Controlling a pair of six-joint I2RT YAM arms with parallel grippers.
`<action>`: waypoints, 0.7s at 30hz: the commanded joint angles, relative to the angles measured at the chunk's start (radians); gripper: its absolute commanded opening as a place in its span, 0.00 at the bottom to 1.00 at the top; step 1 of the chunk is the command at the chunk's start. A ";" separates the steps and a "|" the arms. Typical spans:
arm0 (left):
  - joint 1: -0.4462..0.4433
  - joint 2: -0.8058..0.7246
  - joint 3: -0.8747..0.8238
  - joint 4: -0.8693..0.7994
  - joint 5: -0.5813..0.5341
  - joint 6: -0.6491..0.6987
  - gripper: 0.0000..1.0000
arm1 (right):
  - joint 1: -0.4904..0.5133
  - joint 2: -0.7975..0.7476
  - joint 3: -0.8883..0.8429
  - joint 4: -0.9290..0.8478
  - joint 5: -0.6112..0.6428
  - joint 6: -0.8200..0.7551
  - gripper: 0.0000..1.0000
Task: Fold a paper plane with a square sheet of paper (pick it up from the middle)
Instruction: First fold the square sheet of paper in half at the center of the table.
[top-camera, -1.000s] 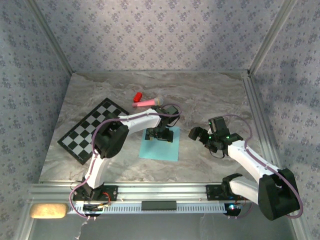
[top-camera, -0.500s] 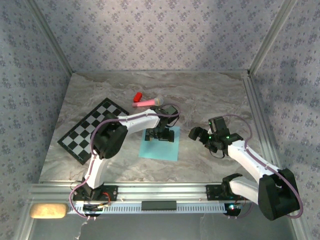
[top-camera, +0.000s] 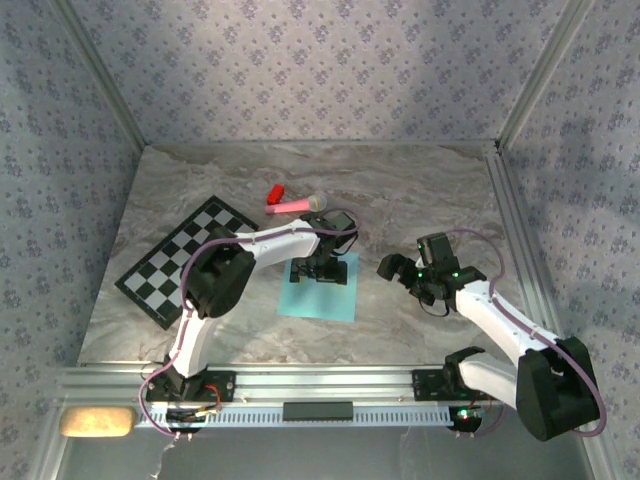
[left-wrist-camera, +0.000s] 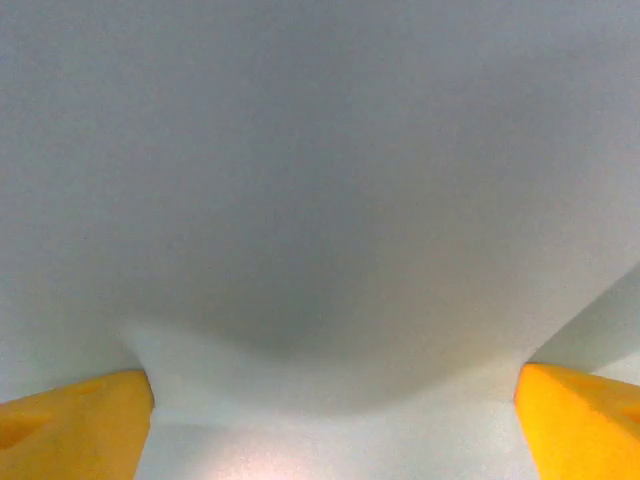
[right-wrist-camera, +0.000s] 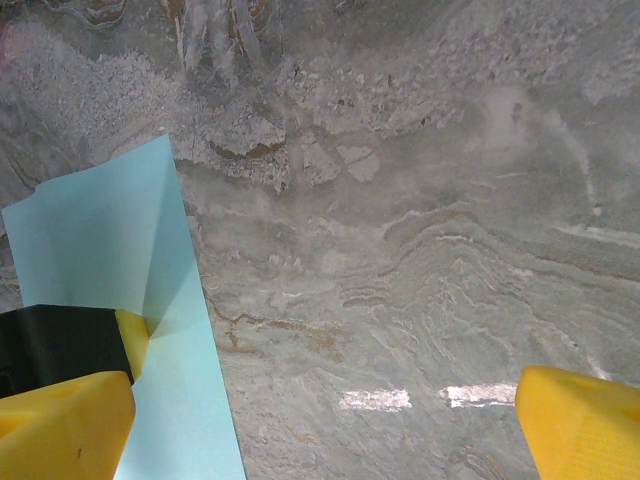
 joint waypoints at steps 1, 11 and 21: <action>-0.011 0.063 -0.034 -0.010 -0.007 0.002 0.92 | -0.005 -0.001 0.014 -0.027 0.007 0.015 1.00; -0.011 0.017 -0.027 0.031 -0.001 0.023 0.72 | -0.006 -0.011 0.024 -0.026 0.007 0.012 1.00; -0.013 -0.104 -0.073 0.125 -0.010 0.042 0.48 | -0.006 -0.054 0.028 -0.040 0.051 0.032 1.00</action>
